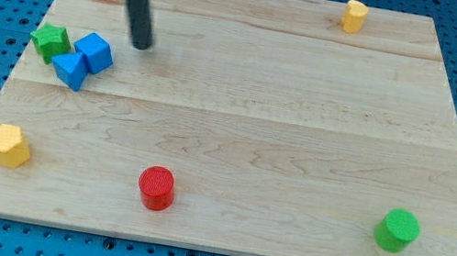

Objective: Push green circle into blue blocks

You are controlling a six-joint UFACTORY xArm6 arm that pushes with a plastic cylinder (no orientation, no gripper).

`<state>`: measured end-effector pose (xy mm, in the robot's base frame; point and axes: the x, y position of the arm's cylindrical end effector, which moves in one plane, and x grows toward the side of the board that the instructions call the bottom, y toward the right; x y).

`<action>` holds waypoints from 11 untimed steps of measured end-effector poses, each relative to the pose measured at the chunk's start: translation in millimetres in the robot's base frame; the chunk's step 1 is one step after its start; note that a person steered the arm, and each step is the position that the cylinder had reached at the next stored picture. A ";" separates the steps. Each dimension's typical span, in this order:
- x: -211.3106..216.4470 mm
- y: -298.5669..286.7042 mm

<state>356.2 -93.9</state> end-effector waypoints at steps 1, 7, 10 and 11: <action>75.6 131.7; 207.0 257.2; 250.5 200.3; 224.1 147.6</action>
<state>580.4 53.8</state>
